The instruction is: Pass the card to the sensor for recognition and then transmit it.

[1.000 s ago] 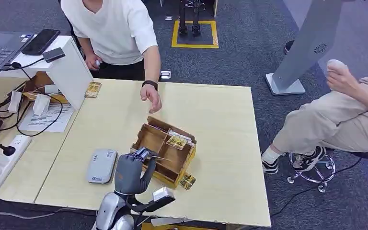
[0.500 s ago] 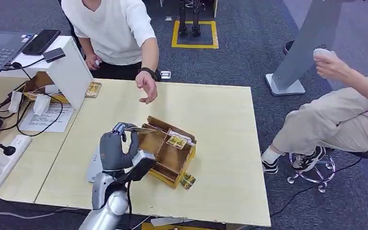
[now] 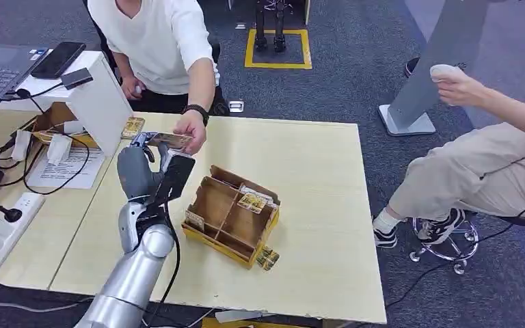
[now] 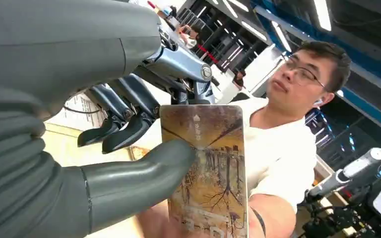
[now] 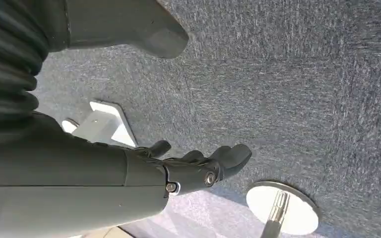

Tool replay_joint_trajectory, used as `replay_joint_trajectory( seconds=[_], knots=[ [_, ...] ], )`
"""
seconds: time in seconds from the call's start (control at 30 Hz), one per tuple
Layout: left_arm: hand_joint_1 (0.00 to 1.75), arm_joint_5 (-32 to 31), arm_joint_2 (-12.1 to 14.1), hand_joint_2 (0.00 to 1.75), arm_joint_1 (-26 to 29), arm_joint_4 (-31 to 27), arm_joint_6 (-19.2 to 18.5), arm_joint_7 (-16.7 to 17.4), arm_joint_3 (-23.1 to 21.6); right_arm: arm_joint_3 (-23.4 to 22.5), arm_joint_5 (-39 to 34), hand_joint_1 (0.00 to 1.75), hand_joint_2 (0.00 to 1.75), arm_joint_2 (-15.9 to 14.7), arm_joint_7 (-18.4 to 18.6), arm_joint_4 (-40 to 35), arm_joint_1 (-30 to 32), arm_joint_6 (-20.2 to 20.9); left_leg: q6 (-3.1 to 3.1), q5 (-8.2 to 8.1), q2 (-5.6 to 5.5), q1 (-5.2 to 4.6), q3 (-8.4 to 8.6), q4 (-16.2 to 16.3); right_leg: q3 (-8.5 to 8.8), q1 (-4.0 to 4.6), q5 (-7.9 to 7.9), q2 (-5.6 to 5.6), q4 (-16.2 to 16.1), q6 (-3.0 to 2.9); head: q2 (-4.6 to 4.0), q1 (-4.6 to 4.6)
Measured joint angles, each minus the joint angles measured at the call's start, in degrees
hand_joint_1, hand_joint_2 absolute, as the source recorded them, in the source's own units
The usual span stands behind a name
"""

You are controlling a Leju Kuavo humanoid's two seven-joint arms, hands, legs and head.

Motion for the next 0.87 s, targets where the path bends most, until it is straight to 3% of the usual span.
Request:
replay_joint_trajectory(
  seconds=[0.2,0.23,0.27,0.7,0.73,0.77,0.87],
  knots=[
    [1.75,-4.3,0.2,1.75,-3.2,3.7,0.3,3.5,0.8,0.3,1.4,0.0,1.75,0.0,0.9,0.0,-0.3,0.0,0.0,0.0,-0.01,0.0,0.0,0.0,0.01,0.0,0.0,-0.01,0.0,0.0,0.0,-0.02],
    [1.43,-5.7,0.2,1.75,-3.8,4.5,0.3,4.3,0.8,0.3,1.7,0.0,1.75,0.0,1.1,0.0,-0.4,0.0,0.0,0.0,-0.01,0.0,0.0,0.0,0.01,0.0,0.0,-0.01,0.0,0.0,0.0,-0.02],
    [0.68,-6.8,0.3,1.75,-4.4,5.2,0.3,4.9,0.8,0.3,1.8,0.0,1.75,0.0,1.2,0.0,-0.5,0.0,0.0,0.0,0.0,0.0,0.0,0.0,0.01,0.0,0.01,0.0,0.0,0.0,0.02,0.0],
    [0.68,-8.6,0.7,1.75,-6.7,8.8,0.3,6.0,0.8,1.0,2.0,0.0,1.75,0.1,1.7,0.0,-0.8,0.0,0.0,0.0,0.0,0.0,-0.01,0.0,0.0,0.0,0.01,0.0,0.0,0.0,0.0,-0.02],
    [0.17,-8.6,0.7,1.75,-6.8,8.9,0.3,6.0,0.8,1.0,2.0,0.0,1.75,0.1,1.7,0.0,-0.8,0.0,0.0,0.0,0.0,0.0,-0.01,0.0,0.0,0.0,0.01,0.0,0.0,0.0,0.0,-0.02],
    [0.0,-8.6,0.7,1.75,-6.9,9.1,0.3,6.0,0.8,1.1,2.0,0.0,1.75,0.1,1.7,0.0,-0.8,0.0,0.0,0.0,0.0,0.0,-0.01,0.0,0.0,0.0,0.01,0.0,0.0,0.0,0.02,-0.02],
    [0.0,-8.6,0.8,1.75,-7.1,9.4,0.3,6.0,0.8,1.2,2.0,0.0,1.75,0.2,1.7,0.0,-0.8,0.0,0.0,0.0,0.0,0.0,0.0,0.0,0.0,0.0,0.01,0.0,0.0,0.0,0.0,-0.02]
  ],
)
